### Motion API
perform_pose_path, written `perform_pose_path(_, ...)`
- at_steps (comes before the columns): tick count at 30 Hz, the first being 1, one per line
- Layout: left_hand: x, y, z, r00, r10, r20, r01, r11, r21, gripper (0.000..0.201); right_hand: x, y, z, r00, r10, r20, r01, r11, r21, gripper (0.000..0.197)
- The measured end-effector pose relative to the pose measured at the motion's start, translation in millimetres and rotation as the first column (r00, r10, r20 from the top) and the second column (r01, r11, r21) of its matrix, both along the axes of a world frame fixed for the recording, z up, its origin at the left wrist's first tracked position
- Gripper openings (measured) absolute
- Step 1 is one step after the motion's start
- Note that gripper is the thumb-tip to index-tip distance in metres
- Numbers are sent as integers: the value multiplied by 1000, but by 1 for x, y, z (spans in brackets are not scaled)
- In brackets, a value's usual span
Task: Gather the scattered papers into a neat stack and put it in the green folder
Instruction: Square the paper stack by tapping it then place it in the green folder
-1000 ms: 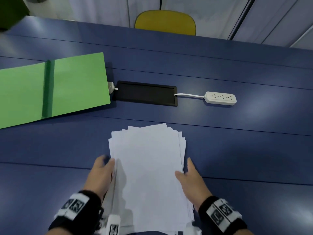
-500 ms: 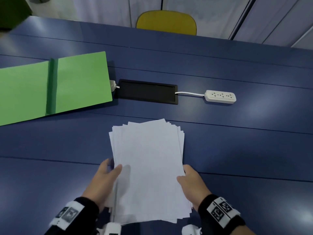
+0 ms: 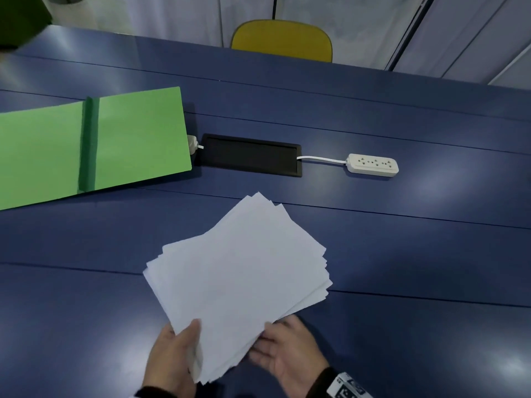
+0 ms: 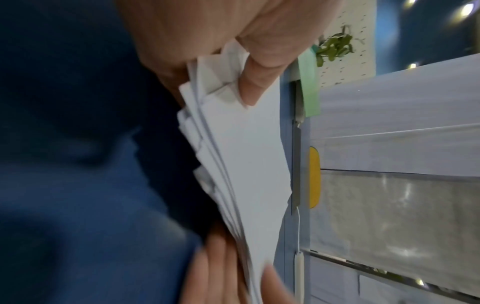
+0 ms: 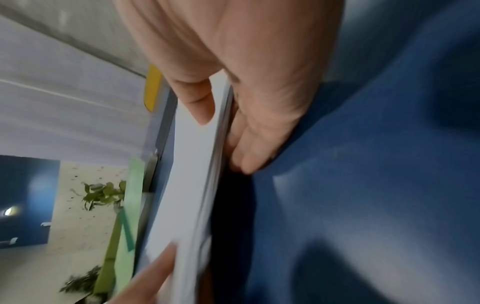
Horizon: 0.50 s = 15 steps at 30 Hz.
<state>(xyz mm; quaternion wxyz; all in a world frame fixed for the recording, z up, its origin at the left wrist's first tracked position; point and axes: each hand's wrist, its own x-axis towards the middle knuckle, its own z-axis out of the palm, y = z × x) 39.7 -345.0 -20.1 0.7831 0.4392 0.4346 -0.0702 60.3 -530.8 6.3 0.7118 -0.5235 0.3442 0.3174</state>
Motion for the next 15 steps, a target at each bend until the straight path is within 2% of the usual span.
perform_pose_path(3, 5, 32, 11, 997, -82, 15, 82, 997, -1, 22, 21, -38, -2, 985, -91, 147, 126, 961, -245, 19)
perform_pose_path(5, 5, 49, 18, 988, -148, 30, 149, 988, -29, 24, 34, -62, 1, 979, -103, 178, 154, 941, -303, 29)
perform_pose_path(7, 4, 62, 22, 980, -194, 37, 196, 979, -63, 28, 45, -80, 3, 987, -126, 98, 147, 956, -252, 50)
perform_pose_path(10, 5, 78, 21, 967, -256, 1, 255, 964, -79, 35, 57, -91, 4, 992, -123, 17, 124, 989, -83, 74)
perform_pose_path(12, 5, 88, 17, 945, -326, -35, 322, 942, -92, 42, 62, -91, 7, 997, -81, -3, 81, 996, 23, 77)
perform_pose_path(15, 9, 95, 16, 894, -441, -81, 438, 897, -61, 42, 69, -83, 7, 998, 67, 3, -67, 996, 54, 65)
